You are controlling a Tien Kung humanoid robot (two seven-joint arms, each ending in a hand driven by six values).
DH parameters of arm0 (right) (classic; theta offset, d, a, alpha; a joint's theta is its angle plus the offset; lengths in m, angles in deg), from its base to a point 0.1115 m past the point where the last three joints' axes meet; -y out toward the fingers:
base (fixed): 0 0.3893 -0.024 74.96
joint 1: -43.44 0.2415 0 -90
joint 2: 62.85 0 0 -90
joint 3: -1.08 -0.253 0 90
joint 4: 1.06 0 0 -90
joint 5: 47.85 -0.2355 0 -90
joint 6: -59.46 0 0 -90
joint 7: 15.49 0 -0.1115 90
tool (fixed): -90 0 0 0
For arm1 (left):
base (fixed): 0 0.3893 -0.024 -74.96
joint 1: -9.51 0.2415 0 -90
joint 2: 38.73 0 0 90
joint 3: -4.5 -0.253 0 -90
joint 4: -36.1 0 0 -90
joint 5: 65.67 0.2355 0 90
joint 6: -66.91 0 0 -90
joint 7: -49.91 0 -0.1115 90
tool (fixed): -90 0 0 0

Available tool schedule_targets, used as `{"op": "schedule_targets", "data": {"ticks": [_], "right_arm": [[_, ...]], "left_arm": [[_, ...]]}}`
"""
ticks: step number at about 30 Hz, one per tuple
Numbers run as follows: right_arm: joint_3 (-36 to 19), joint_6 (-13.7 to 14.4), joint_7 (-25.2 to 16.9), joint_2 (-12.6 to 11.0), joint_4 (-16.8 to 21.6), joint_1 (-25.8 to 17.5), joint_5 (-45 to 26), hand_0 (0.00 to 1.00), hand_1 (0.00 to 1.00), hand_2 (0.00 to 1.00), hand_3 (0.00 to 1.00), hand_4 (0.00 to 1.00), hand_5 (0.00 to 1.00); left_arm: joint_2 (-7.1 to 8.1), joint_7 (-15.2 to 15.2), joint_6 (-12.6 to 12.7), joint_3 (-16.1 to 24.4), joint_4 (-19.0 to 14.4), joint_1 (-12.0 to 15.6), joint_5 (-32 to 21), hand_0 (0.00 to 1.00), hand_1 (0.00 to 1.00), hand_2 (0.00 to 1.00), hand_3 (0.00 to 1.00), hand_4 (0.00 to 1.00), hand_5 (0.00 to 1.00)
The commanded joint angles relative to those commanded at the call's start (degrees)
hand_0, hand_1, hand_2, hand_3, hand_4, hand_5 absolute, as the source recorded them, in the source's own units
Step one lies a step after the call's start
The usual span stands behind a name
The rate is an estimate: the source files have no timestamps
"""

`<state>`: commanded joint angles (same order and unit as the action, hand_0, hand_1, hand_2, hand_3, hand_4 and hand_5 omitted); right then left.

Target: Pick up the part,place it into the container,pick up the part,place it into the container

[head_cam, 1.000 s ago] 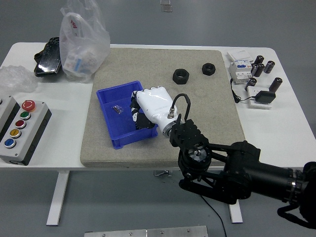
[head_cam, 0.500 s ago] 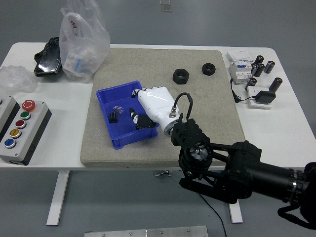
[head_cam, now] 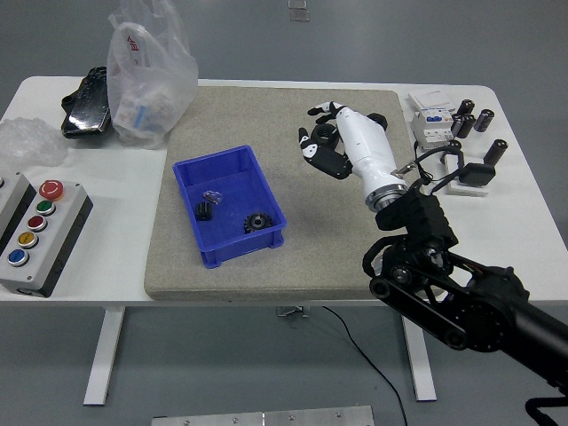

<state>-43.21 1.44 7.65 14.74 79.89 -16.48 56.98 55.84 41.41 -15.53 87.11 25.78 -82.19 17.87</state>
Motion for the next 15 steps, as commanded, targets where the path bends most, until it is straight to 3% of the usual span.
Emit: {"op": "schedule_targets", "data": {"ticks": [2,3,4,10,15], "right_arm": [[-3.44,2.58,-3.53,-0.50,0.65,-2.59,-3.19,0.245,0.418,0.629,0.682,0.549,0.507],[-5.22,3.82,-5.42,-0.75,1.08,-3.95,-4.84,0.323,0.536,0.651,0.677,0.531,0.476],[-6.69,4.82,-7.00,-0.94,1.45,-5.11,-6.20,0.323,0.536,0.651,0.677,0.531,0.476],[-15.89,5.00,-17.31,-2.31,3.71,-13.38,-15.62,0.345,0.533,0.656,0.681,0.525,0.458],[-21.55,5.00,-24.94,-2.28,2.96,-19.39,-23.53,0.348,0.520,0.649,0.682,0.531,0.437]], "left_arm": [[0.06,0.02,0.03,0.20,0.00,0.04,0.24,0.711,0.651,0.636,0.672,0.747,0.485],[0.12,0.06,0.04,0.26,0.00,0.04,0.34,0.711,0.650,0.636,0.671,0.748,0.485],[0.18,0.10,0.05,0.29,0.00,0.03,0.41,0.711,0.650,0.636,0.671,0.748,0.485],[0.52,0.20,-0.08,-0.03,0.00,0.02,0.69,0.711,0.650,0.636,0.670,0.748,0.486],[0.83,-0.19,-0.23,0.31,0.00,0.23,1.37,0.711,0.636,0.627,0.671,0.748,0.486]]}}
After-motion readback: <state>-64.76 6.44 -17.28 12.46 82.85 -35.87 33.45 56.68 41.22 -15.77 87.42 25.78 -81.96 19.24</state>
